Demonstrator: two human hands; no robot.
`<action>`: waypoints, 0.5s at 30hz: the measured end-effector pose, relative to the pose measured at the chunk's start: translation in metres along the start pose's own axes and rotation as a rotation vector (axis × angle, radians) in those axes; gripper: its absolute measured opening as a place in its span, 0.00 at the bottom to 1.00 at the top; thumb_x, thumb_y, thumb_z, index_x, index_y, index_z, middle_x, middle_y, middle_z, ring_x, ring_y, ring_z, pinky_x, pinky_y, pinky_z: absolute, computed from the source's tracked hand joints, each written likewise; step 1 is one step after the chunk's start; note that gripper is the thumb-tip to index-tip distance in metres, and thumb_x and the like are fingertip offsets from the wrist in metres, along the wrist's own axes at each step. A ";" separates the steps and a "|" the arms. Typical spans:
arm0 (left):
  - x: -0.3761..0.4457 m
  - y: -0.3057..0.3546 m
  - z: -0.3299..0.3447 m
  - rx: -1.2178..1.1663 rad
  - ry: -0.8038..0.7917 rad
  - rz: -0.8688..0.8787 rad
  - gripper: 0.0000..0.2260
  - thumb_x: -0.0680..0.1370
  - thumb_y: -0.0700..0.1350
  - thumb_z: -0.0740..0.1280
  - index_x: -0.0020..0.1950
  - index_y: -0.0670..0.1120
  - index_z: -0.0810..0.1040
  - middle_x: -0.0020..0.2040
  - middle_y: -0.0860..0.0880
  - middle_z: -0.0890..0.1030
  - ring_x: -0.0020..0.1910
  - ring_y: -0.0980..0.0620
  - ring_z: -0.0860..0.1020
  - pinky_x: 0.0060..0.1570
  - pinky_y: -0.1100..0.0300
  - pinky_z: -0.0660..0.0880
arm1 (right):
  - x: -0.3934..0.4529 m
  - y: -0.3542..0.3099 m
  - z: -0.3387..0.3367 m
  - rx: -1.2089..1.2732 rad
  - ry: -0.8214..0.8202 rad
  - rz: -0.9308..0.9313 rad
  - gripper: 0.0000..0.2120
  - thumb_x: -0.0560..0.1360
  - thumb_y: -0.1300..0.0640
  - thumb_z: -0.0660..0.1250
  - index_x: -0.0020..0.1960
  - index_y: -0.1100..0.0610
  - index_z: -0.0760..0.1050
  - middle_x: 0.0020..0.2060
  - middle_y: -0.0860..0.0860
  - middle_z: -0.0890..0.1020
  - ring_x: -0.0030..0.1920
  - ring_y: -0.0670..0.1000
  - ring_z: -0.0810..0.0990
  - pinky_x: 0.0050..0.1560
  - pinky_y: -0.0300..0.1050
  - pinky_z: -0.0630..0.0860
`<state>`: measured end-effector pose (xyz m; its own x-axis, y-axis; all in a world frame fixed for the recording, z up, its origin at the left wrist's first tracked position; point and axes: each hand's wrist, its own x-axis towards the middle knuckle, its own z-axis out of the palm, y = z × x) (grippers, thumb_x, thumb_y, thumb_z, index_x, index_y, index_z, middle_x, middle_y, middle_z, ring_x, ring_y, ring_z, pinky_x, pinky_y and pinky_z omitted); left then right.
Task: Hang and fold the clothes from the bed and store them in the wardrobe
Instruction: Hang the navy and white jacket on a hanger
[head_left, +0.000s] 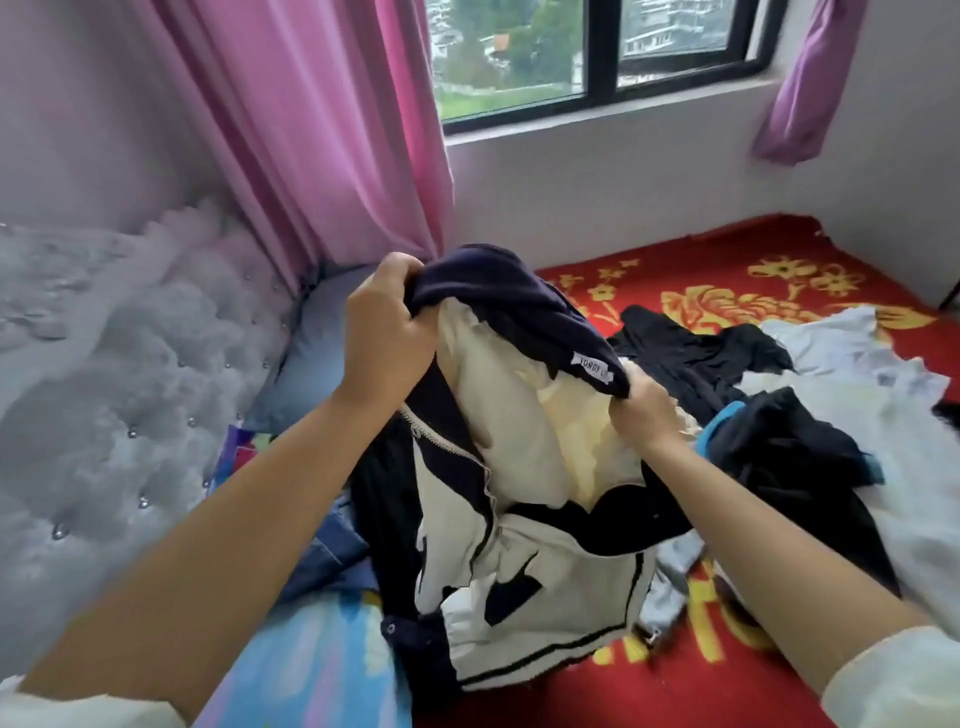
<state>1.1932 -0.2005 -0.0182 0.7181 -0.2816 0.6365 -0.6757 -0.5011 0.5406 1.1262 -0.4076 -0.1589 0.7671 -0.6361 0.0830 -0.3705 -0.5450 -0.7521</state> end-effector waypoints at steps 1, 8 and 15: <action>-0.002 -0.005 -0.013 0.065 0.007 -0.030 0.11 0.73 0.32 0.62 0.54 0.37 0.74 0.42 0.50 0.74 0.39 0.55 0.71 0.40 0.68 0.64 | 0.006 -0.016 -0.004 0.089 -0.077 -0.060 0.20 0.70 0.62 0.56 0.60 0.64 0.72 0.52 0.63 0.78 0.54 0.62 0.75 0.46 0.47 0.67; -0.070 -0.015 -0.105 0.559 -0.112 -0.511 0.03 0.74 0.35 0.63 0.46 0.39 0.76 0.39 0.38 0.77 0.45 0.37 0.75 0.37 0.59 0.61 | -0.028 -0.136 -0.019 0.701 -0.566 -0.481 0.16 0.56 0.65 0.54 0.40 0.54 0.73 0.34 0.49 0.73 0.42 0.52 0.71 0.46 0.44 0.66; -0.202 0.061 -0.195 0.496 0.303 -0.984 0.14 0.74 0.33 0.61 0.30 0.43 0.64 0.29 0.47 0.67 0.32 0.49 0.67 0.31 0.58 0.61 | -0.140 -0.206 -0.037 0.782 -1.050 -0.738 0.14 0.54 0.64 0.53 0.36 0.59 0.73 0.29 0.51 0.73 0.33 0.50 0.72 0.33 0.40 0.67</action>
<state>0.9745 -0.0152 -0.0061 0.7844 0.5873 0.1996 0.3465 -0.6817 0.6444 1.0752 -0.2266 0.0088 0.7927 0.4992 0.3498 0.3616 0.0769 -0.9292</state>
